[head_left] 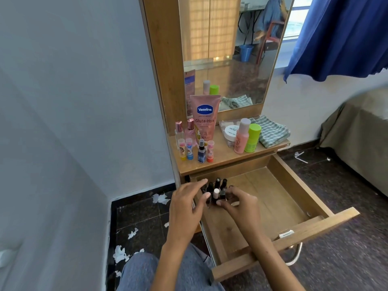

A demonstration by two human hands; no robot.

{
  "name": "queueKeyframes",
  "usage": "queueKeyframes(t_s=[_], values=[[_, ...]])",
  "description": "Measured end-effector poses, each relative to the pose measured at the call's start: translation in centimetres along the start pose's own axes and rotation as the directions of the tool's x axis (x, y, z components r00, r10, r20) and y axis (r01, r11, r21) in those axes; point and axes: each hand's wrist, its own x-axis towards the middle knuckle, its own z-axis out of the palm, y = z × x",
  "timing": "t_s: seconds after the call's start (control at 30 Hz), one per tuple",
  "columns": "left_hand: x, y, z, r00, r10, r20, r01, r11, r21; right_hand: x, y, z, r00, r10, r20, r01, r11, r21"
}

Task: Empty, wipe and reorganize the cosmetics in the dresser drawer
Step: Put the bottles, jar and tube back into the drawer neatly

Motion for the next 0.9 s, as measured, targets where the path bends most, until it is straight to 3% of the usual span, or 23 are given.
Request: queueKeyframes(t_s=[0.07,0.13,0.27,0.47,0.7,0.8,0.9], values=[[-0.1,-0.3,-0.2,1.000,-0.018,-0.024,0.018,1.000,0.004,0.2,0.8,0.2,0.987,0.132,0.088,-0.126,0.989,-0.074],[-0.3,-0.4,-0.2,0.999,-0.039,-0.035,0.040,0.999,0.011,0.3,1.2,0.8,0.959,0.184,0.215,-0.157,0.978,-0.135],[-0.8,-0.6,0.0,0.998,-0.055,-0.040,0.056,0.998,0.021,0.4,1.5,2.6,0.907,0.197,0.373,-0.108,0.964,-0.245],[-1.2,-0.6,0.8,0.997,-0.066,-0.043,0.066,0.998,0.008,0.8,1.5,3.2,0.877,0.191,0.441,-0.031,0.938,-0.345],[-0.8,-0.4,0.4,0.995,-0.068,-0.074,0.070,0.997,0.021,0.4,1.5,2.7,0.886,0.218,0.410,-0.054,0.926,-0.374],[0.1,-0.2,-0.5,0.989,-0.059,-0.132,0.065,0.997,0.040,-0.2,1.2,1.7,0.946,0.165,0.280,-0.065,0.940,-0.336],[1.5,-0.1,-1.5,0.972,-0.040,-0.232,0.056,0.997,0.061,-0.3,0.5,0.9,0.991,0.087,0.098,-0.067,0.980,-0.187]])
